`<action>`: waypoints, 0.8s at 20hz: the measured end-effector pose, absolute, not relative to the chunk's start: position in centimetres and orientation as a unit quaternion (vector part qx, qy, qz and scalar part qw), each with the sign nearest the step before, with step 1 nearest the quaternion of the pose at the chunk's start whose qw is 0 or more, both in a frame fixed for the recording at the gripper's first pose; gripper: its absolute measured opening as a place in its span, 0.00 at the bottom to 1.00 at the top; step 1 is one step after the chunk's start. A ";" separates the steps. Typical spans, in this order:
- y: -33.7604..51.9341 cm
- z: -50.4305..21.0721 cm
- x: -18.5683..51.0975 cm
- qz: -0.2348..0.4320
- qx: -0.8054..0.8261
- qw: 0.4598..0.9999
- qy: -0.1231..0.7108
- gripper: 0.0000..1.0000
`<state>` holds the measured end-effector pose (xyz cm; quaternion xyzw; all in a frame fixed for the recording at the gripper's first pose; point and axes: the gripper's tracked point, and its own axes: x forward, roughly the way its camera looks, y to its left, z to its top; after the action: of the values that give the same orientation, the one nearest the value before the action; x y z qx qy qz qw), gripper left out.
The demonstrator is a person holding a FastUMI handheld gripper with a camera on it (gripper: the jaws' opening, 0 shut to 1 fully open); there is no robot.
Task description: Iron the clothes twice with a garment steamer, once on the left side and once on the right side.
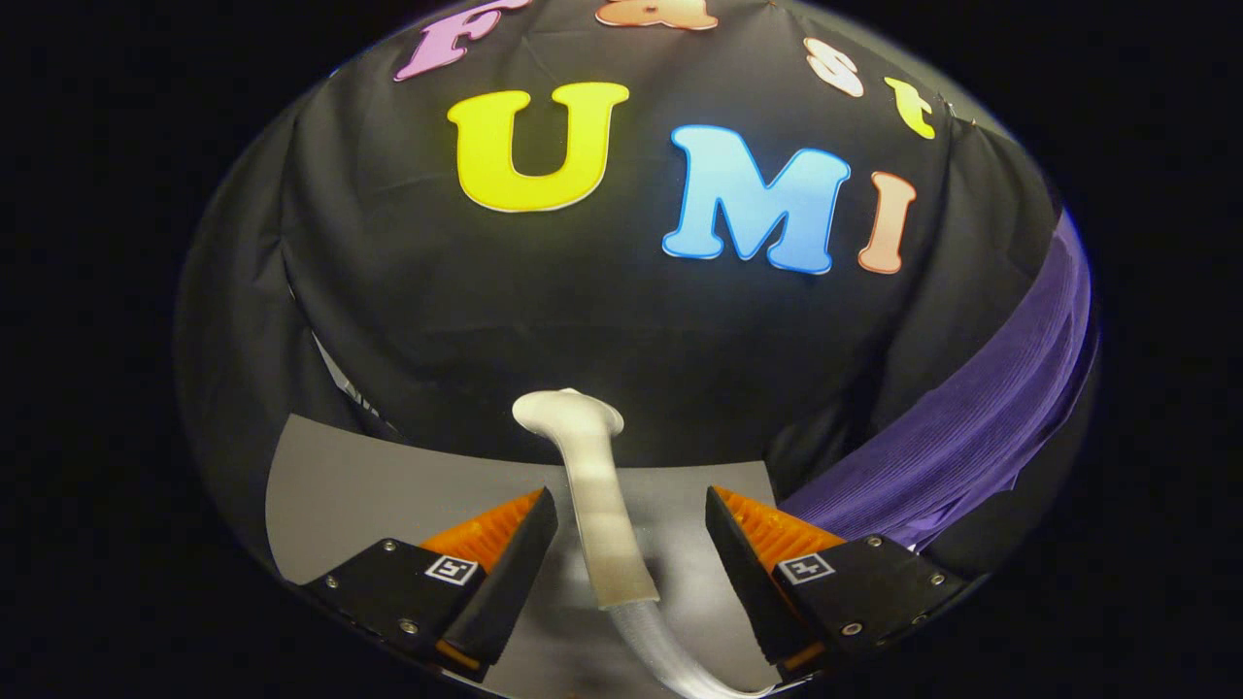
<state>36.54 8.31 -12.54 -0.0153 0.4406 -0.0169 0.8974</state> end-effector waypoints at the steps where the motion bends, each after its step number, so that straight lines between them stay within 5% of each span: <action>1: 8.7 -13.6 36.6 -0.013 -0.004 0.893 0.449 0.96; 9: 10.1 -18.1 37.7 -0.014 0.007 0.871 0.491 0.91; 16: 9.4 -18.6 38.1 -0.005 0.028 0.873 0.487 0.56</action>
<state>38.06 9.35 -18.57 0.0279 0.4873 -0.0051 0.8728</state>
